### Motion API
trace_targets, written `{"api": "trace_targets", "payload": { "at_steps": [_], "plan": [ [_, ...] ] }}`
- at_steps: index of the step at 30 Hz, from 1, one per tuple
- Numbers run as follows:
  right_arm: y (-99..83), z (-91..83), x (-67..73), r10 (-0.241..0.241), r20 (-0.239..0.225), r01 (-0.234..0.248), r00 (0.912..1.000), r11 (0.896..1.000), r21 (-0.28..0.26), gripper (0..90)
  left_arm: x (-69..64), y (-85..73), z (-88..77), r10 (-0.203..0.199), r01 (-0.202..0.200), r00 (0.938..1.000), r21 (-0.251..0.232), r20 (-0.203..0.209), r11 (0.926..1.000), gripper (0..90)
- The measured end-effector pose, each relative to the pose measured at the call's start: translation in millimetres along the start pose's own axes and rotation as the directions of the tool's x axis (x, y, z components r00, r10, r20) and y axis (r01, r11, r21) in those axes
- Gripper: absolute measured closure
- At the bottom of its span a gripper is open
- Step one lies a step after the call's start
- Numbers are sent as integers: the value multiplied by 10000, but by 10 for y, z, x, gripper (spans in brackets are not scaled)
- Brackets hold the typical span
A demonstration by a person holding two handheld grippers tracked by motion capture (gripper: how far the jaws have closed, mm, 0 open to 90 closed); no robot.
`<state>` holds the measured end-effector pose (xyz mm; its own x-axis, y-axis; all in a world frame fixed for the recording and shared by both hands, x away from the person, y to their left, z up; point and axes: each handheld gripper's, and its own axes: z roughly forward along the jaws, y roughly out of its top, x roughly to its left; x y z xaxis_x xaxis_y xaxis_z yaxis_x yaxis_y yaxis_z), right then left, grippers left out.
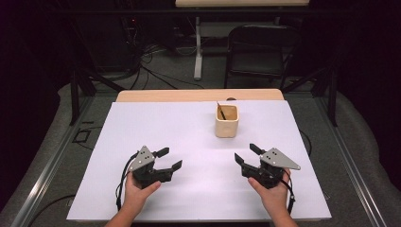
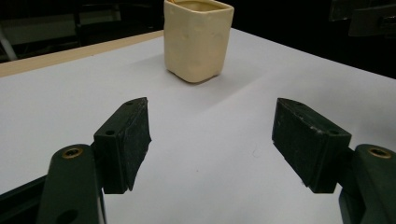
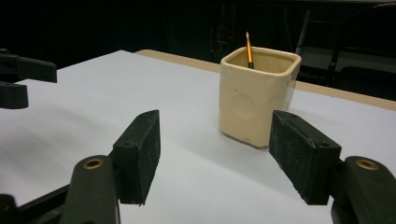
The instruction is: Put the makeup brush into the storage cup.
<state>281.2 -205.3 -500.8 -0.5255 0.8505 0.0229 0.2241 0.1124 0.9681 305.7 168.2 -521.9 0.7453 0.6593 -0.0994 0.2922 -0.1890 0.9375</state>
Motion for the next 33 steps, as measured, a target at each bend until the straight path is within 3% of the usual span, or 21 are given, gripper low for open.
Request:
{"api": "trace_targets", "payload": {
  "at_steps": [13,33],
  "plan": [
    [-152,22,53,-308,-568,313,9979,9995,95,340,13,-9,2,-39,40,9999,32,-158,10000,280],
    [-263,130,105,-553,-787,607,9954,9958,679,341,51,-17,-1,-137,137,9996,24,-241,9999,280]
  ]
}}
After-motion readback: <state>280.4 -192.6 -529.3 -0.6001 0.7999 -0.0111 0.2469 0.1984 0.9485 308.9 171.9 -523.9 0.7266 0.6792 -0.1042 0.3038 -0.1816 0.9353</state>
